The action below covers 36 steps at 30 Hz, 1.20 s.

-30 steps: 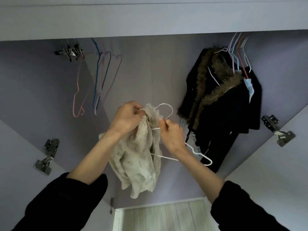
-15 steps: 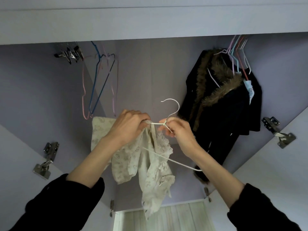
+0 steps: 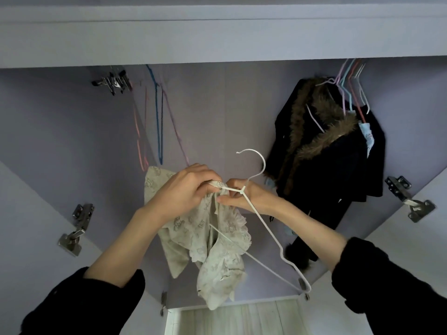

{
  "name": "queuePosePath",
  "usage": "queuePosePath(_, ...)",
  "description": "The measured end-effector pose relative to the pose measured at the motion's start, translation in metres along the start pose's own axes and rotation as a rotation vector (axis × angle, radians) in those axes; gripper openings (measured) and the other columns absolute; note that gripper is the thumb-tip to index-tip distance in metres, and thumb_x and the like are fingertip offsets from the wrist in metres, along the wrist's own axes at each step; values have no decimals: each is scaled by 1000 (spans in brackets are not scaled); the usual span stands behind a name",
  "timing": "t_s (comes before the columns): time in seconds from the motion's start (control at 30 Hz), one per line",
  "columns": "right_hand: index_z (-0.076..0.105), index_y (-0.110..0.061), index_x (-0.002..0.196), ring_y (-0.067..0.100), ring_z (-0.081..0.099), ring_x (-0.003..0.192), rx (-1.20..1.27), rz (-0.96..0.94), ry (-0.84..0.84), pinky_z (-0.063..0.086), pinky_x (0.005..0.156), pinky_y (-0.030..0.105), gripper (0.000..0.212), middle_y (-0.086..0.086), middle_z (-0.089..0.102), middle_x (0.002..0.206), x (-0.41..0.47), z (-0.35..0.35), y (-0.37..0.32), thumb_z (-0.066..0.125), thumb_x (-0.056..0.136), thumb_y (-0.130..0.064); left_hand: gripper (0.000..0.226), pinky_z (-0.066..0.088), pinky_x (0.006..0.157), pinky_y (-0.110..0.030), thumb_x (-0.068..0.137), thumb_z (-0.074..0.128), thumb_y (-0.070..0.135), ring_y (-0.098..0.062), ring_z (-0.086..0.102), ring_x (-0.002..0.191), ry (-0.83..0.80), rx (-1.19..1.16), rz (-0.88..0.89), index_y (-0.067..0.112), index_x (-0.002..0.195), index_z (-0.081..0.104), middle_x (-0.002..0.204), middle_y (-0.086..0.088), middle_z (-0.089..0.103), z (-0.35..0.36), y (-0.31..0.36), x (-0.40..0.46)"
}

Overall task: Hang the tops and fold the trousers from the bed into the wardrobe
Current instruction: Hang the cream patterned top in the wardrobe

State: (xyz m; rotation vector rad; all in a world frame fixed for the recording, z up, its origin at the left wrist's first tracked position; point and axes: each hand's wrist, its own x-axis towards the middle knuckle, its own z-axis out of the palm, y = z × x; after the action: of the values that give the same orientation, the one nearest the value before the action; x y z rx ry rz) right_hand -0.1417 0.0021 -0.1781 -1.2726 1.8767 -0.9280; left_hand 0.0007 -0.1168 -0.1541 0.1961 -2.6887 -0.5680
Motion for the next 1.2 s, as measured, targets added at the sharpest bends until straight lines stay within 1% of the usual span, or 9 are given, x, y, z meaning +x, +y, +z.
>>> queuePosePath(0.13, 50, -19, 74, 2, 47, 53, -178, -67, 47, 34, 55, 18, 14, -11, 47, 59, 12, 19, -10, 58, 84, -14, 14, 42, 81, -20, 88, 61, 10, -2, 50, 88, 21, -45, -16, 17, 98, 68, 87, 12, 58, -3, 4, -4)
queuePosePath(0.23, 47, -28, 73, 17, 58, 77, -365, -14, 127, 43, 64, 29, 18, -6, 52, 73, 22, 20, -5, 51, 83, -14, 12, 44, 81, -26, 87, 62, 16, -7, 53, 87, 37, -25, -29, 16, 98, 69, 85, 11, 58, -8, 3, -7)
queuePosePath(0.33, 60, -23, 99, 29, 55, 106, -576, 89, 227, 42, 84, 39, 18, 5, 56, 107, 24, 8, 7, 50, 86, -17, 13, 46, 79, -32, 88, 61, 18, -11, 54, 86, 58, -6, -46, 13, 97, 68, 81, 13, 54, -11, 4, -13)
queuePosePath(0.43, 53, -23, 123, 27, 39, 121, -631, 168, 352, 33, 94, 41, 34, 4, 45, 128, 20, -7, 26, 50, 89, -28, 14, 46, 78, -31, 88, 61, 19, -11, 53, 84, 110, 17, -58, 11, 98, 68, 82, 13, 53, -11, 8, -15)
queuePosePath(0.5, 45, -25, 132, 26, 34, 123, -705, 200, 416, 30, 95, 42, 45, 3, 39, 133, 17, -20, 40, 54, 88, -24, 15, 46, 78, -31, 88, 61, 19, -12, 54, 84, 151, 43, -91, 10, 98, 68, 86, 10, 57, -14, 7, -15)
queuePosePath(0.77, 44, -23, 132, 30, 42, 120, -811, 408, 429, 31, 96, 46, 41, 9, 43, 128, -4, -78, 73, 50, 91, -21, 8, 43, 70, -31, 89, 60, 18, -16, 53, 77, 328, 149, -226, 12, 92, 64, 81, 8, 53, -35, -12, -23)
queuePosePath(0.97, 58, -21, 119, 26, 57, 105, -643, 294, 441, 40, 94, 41, 35, 4, 62, 112, -15, -81, 72, 53, 86, -12, 7, 47, 68, -40, 88, 60, 10, -26, 55, 78, 432, 248, -248, 5, 92, 64, 83, -7, 57, -37, -15, -17)
queuePosePath(1.13, 66, -22, 111, 24, 62, 86, -416, 229, 638, 47, 72, 32, 28, 2, 66, 85, -27, -91, 59, 50, 89, -15, 8, 47, 67, -43, 78, 68, -4, -34, 58, 71, 375, 407, -247, 1, 84, 66, 76, -14, 60, -23, -25, -19)
queuePosePath(1.2, 67, -25, 111, 22, 61, 86, -376, 199, 712, 47, 71, 31, 28, 0, 66, 84, -30, -95, 54, 51, 89, -17, 12, 47, 66, -44, 75, 70, -7, -34, 58, 69, 373, 439, -255, 0, 84, 67, 74, -16, 60, -16, -29, -18)
